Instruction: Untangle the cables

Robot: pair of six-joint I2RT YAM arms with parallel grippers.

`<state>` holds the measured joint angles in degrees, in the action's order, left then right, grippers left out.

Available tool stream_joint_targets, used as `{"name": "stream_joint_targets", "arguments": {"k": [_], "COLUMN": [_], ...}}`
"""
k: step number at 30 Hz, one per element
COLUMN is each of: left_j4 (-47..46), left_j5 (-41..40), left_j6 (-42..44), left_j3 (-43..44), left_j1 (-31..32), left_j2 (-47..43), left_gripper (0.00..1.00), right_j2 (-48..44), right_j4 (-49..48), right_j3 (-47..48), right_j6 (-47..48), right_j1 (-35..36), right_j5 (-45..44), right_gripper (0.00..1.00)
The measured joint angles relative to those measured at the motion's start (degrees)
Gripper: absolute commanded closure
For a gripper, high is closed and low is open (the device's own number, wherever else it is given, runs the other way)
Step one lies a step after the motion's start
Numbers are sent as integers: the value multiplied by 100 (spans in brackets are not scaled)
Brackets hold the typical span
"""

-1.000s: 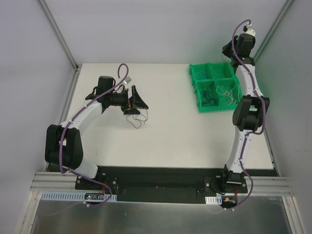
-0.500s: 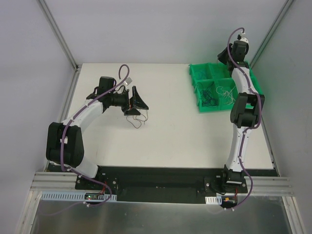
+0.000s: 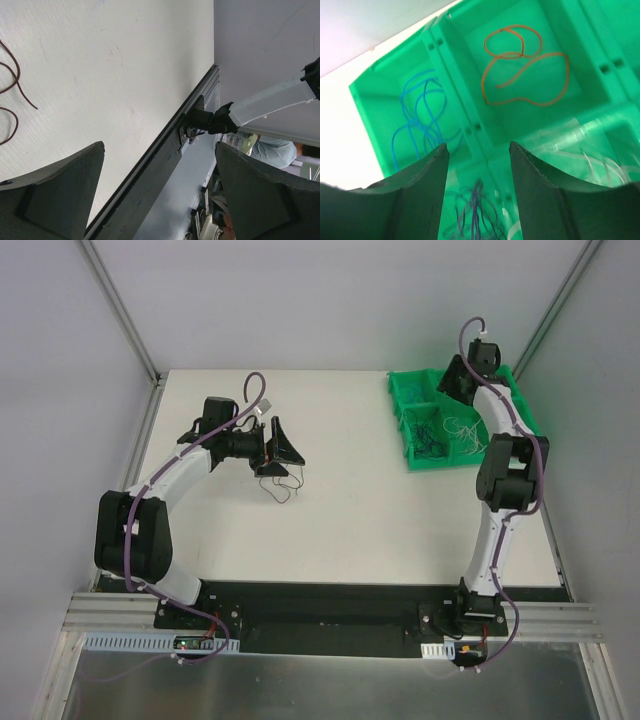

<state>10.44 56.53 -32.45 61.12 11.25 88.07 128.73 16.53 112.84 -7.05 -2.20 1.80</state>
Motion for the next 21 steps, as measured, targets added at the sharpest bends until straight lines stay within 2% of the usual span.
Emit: {"name": "stream_joint_targets", "arguments": {"k": [3, 7, 12, 15, 21], "left_j4": [-2, -9, -15, -15, -9], "left_j5": [-4, -11, -131, -192, -310], "left_j6": [2, -2, -20, -24, -22], "left_j3": [0, -2, -24, -48, -79], "left_j1": [-26, -201, -629, -855, -1082], "left_j2": [0, 0, 0, -55, -518], "left_gripper": [9, 10, 10, 10, 10], "right_j2": [-785, -2400, -3823, -3825, -2660], "right_j4": [256, 245, -190, -667, -1141], "right_j3": [-546, -1773, -3156, -3707, -3880], "right_j6": [153, 260, 221, 144, 140], "right_j1": [94, 442, 1657, 2573, 3928], "right_j5": [-269, -544, -195, 289, 684], "right_gripper": [38, 28, 9, 1, 0]}}
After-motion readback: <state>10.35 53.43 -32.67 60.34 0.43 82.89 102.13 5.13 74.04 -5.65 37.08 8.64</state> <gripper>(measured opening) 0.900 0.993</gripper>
